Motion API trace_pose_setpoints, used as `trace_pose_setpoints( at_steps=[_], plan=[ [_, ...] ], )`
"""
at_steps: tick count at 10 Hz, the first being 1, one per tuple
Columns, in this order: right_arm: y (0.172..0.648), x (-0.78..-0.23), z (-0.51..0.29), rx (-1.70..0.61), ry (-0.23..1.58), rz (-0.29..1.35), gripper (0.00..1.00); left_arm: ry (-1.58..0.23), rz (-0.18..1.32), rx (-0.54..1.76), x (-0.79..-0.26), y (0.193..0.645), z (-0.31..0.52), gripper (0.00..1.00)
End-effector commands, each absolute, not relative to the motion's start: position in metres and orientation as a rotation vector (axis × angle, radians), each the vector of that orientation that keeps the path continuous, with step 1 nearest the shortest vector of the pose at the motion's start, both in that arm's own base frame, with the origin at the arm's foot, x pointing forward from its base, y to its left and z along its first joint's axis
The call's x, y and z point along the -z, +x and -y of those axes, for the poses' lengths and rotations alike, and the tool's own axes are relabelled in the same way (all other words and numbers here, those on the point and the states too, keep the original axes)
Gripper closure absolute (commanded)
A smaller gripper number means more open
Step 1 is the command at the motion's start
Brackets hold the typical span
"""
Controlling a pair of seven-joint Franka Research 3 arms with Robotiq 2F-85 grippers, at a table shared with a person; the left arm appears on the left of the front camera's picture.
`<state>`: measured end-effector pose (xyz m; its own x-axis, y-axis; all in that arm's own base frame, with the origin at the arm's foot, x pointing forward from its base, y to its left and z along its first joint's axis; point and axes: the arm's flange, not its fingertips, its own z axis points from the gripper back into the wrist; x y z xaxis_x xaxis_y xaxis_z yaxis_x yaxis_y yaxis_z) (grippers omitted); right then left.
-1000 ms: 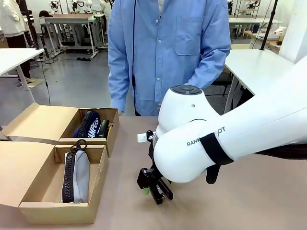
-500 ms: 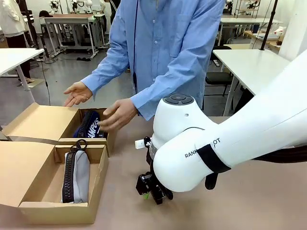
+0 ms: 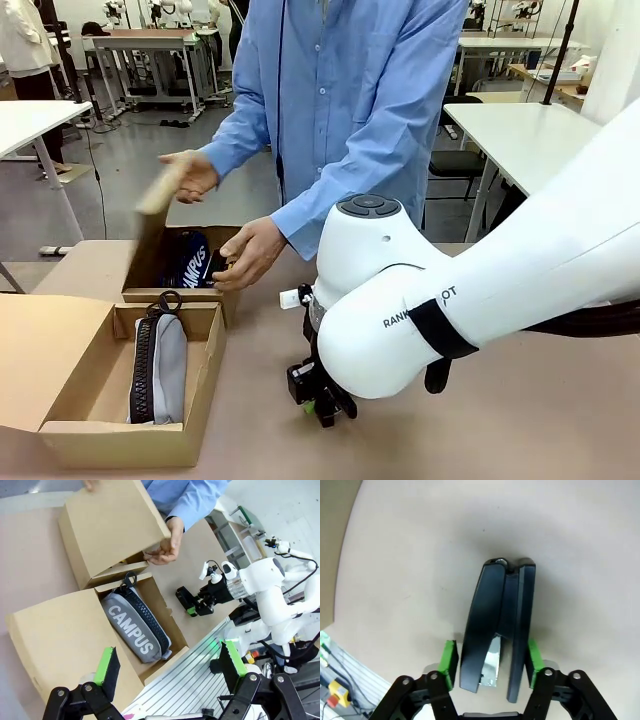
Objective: Place items inside the box.
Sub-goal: Pick up a Pencil pouch or Stapler and place it inside the Mailer Box closest to the robot.
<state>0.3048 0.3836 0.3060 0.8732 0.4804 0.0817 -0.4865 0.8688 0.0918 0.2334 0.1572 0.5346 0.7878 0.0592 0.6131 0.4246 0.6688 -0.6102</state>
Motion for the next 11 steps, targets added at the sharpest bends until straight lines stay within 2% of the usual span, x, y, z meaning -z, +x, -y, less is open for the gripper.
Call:
trace_pose_setpoints(
  at_steps=[1,2,3,4,5,6,7,9,11],
  plan=[
    [0.306,-0.302,-0.394,-0.471,0.050,0.077,1.00,-0.836,0.665,0.241,-0.534,0.232,-0.155,0.00],
    [0.306,-0.299,-0.394,-0.467,0.035,0.071,1.00,-0.836,0.665,0.241,-0.534,0.232,-0.155,0.00],
    [0.305,-0.298,-0.392,-0.466,0.034,0.067,0.96,-0.836,0.665,0.241,-0.534,0.232,-0.155,0.00],
    [0.304,-0.299,-0.389,-0.461,0.037,0.063,1.00,-0.836,0.665,0.241,-0.534,0.232,-0.155,0.00],
    [0.302,-0.304,-0.384,-0.484,0.078,0.025,1.00,-0.836,0.665,0.241,-0.534,0.232,-0.155,0.00],
    [0.297,-0.319,-0.371,-0.534,0.180,-0.065,1.00,-0.836,0.665,0.241,-0.534,0.232,-0.155,0.00],
    [0.292,-0.343,-0.355,-0.538,0.287,-0.082,1.00,-0.836,0.665,0.241,-0.534,0.232,-0.155,0.00],
    [0.282,-0.381,-0.333,-0.571,0.423,-0.012,1.00,-0.836,0.665,0.241,-0.534,0.232,-0.155,0.00],
    [0.271,-0.402,-0.310,-0.589,0.665,-0.034,1.00,-0.836,0.665,0.241,-0.534,0.232,-0.155,0.00]
  ],
)
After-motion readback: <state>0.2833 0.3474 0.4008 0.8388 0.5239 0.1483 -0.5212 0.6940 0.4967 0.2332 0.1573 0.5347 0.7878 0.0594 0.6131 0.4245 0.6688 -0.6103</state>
